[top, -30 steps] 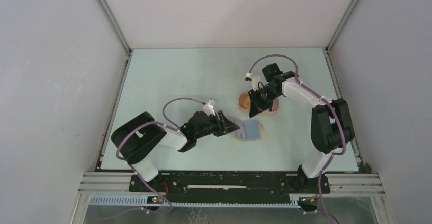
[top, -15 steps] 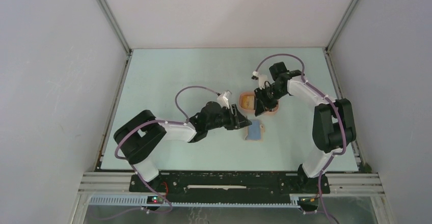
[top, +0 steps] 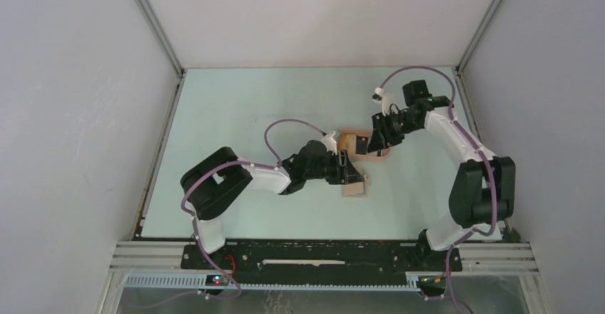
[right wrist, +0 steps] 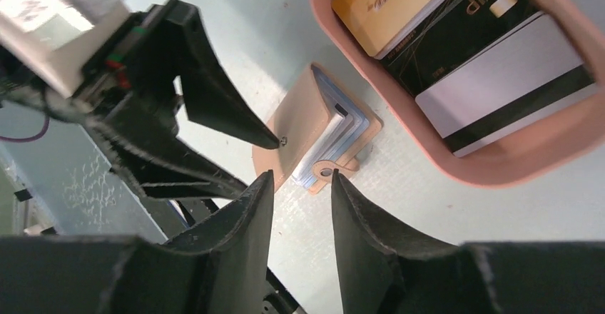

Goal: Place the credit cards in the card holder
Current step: Close the card holder at the center of the board.

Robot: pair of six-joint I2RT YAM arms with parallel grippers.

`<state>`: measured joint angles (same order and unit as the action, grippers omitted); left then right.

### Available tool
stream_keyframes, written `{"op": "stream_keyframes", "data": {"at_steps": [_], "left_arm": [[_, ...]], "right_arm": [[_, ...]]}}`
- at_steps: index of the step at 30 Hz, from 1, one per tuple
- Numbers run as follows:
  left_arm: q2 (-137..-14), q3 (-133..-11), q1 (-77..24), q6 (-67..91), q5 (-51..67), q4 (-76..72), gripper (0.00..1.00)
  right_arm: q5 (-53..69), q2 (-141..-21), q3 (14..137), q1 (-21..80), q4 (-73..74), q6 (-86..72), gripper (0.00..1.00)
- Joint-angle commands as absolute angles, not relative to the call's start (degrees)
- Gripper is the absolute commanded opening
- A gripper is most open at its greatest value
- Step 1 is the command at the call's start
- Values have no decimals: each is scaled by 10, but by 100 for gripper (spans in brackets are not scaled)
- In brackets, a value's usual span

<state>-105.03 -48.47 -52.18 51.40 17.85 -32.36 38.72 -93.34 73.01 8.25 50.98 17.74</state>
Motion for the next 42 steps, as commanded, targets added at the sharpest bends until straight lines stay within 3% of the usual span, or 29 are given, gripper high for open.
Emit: {"op": "stream_keyframes", "data": {"at_steps": [1, 5, 8, 11, 17, 23, 34, 42], "left_arm": [[-1029, -520, -523, 477, 185, -336, 54], [-1012, -518, -523, 452, 170, -335, 50], [-1016, -523, -521, 439, 149, -302, 32], [-1035, -526, -518, 436, 148, -296, 26], [-1064, -538, -519, 410, 141, -268, 26], [-1099, -554, -519, 397, 138, -245, 28], [-1091, -530, -519, 392, 114, -241, 28], [-1088, -507, -519, 412, 121, -271, 27]], "right_arm": [[451, -845, 722, 63, 510, 234, 45], [495, -761, 681, 61, 475, 255, 46], [527, -696, 639, 63, 431, 262, 46], [545, -667, 603, 74, 404, 278, 45], [534, -685, 570, 110, 418, 377, 44], [413, -705, 513, 189, 386, 486, 43], [312, -791, 529, 194, 381, 421, 44], [220, -837, 515, 215, 356, 460, 59]]}}
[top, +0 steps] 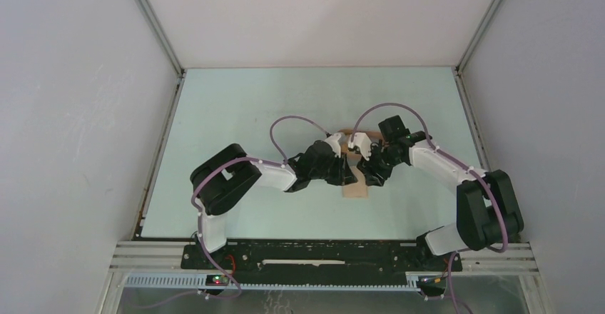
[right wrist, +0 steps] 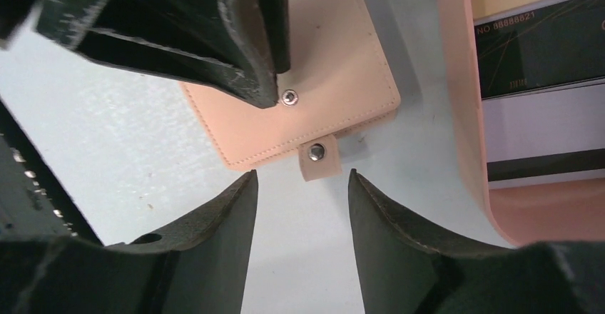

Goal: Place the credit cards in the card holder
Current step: Close the card holder at the center of the board.

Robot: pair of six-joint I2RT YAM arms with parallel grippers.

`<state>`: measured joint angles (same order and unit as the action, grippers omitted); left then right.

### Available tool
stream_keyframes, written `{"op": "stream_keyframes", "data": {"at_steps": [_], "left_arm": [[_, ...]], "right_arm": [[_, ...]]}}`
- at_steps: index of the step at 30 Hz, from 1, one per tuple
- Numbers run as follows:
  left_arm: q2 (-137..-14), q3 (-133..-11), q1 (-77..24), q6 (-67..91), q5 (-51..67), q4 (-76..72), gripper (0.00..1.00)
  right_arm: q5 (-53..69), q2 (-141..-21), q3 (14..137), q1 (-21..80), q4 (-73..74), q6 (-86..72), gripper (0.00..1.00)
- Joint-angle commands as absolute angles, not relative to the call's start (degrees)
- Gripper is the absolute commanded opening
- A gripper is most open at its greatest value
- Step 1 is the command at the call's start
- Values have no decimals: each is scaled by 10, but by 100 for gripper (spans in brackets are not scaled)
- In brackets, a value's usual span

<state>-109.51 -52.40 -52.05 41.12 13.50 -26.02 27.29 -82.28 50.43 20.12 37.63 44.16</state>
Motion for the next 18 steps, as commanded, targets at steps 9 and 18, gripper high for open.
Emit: {"op": "stream_keyframes", "data": {"at_steps": [9, 18], "left_arm": [[-1088, -498, -519, 422, 129, -288, 27], [-1093, -492, -519, 431, 133, -299, 27]], "right_arm": [[126, -868, 507, 263, 306, 444, 60], [123, -824, 507, 240, 290, 405, 51]]}}
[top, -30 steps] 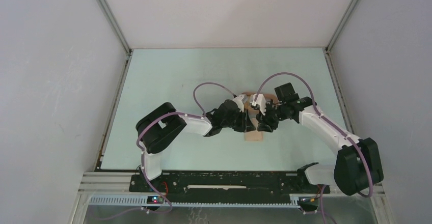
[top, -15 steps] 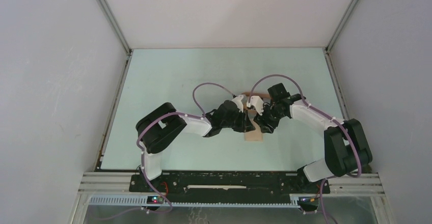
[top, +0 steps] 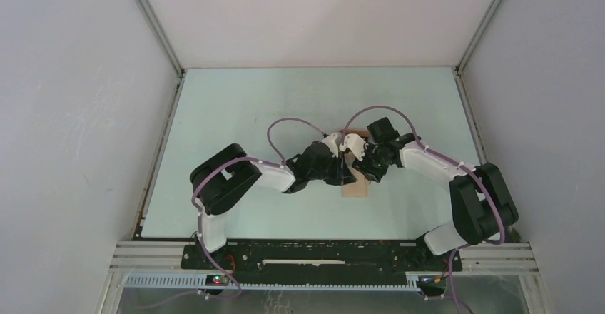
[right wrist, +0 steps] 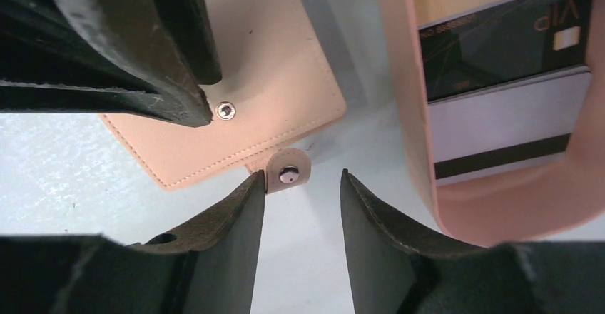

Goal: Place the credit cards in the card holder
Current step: Close the card holder at the center of the board.

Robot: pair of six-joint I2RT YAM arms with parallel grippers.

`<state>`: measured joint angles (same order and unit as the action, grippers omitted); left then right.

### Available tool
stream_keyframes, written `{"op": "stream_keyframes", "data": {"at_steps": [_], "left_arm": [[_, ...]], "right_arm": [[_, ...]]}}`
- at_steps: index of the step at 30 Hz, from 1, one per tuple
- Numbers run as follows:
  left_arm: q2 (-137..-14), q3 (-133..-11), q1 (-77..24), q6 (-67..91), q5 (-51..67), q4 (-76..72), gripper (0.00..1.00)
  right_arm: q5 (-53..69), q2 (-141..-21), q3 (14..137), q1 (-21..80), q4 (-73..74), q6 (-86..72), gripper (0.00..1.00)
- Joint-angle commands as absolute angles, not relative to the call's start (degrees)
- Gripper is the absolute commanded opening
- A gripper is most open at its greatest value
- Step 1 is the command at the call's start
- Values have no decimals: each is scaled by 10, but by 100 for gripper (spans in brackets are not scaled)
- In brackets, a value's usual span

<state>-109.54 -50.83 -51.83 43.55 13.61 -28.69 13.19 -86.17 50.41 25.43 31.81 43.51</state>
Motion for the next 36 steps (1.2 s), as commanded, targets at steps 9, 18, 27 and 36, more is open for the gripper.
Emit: {"op": "stream_keyframes", "data": {"at_steps": [9, 18, 27, 36], "left_arm": [[-1094, -485, -519, 449, 134, -312, 27], [-1091, -484, -519, 456, 131, -313, 26], [-1092, -483, -519, 464, 132, -318, 26], [-1094, -478, -519, 472, 134, -330, 26]], "right_arm": [[209, -804, 514, 189, 307, 356, 52], [258, -839, 569, 188, 365, 247, 54], [199, -895, 595, 224, 385, 192, 61], [129, -918, 596, 257, 384, 196, 61]]}}
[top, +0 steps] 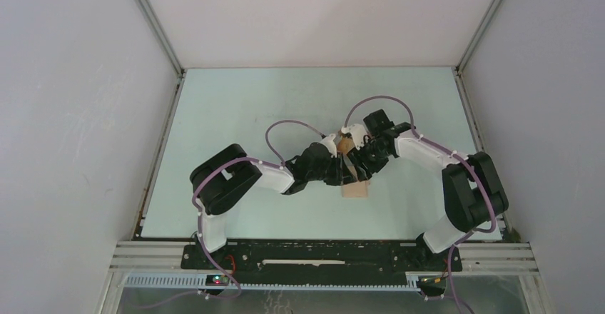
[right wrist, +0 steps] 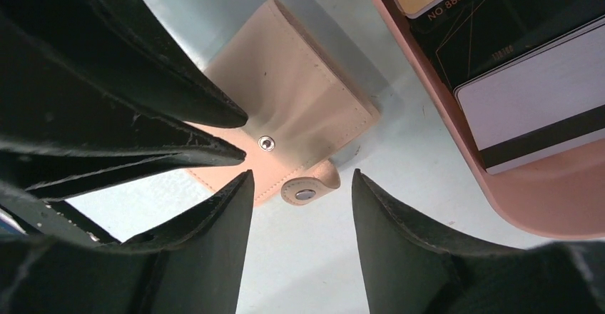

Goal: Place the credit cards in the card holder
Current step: Close the card holder at the center of the board.

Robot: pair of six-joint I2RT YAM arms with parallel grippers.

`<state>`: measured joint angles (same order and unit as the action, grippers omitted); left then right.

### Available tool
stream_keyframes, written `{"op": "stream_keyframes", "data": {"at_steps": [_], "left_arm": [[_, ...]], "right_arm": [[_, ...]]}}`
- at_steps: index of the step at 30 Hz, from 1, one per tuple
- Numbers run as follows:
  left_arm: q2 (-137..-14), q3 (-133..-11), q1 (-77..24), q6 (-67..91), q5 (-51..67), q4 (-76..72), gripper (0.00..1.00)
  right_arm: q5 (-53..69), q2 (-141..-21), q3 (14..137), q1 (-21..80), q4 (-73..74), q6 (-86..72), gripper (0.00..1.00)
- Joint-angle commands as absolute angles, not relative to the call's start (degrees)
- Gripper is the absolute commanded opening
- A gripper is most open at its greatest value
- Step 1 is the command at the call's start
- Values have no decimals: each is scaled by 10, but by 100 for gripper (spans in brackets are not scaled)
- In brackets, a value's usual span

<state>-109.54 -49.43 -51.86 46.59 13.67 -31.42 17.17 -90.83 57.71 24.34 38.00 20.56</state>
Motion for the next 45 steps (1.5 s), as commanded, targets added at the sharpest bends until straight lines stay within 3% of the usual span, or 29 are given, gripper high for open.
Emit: {"op": "stream_keyframes", "data": {"at_steps": [1, 14, 37, 45], "left_arm": [[-1093, -477, -518, 472, 133, -331, 26], [-1092, -472, -516, 474, 132, -333, 26], [-1086, -478, -512, 470, 131, -320, 25], [-1082, -477, -512, 469, 131, -319, 25]], "right_arm": [[121, -918, 595, 260, 383, 196, 61], [71, -886, 589, 261, 378, 204, 47], [146, -867, 581, 207, 420, 202, 30], [185, -878, 585, 185, 433, 203, 12]]}}
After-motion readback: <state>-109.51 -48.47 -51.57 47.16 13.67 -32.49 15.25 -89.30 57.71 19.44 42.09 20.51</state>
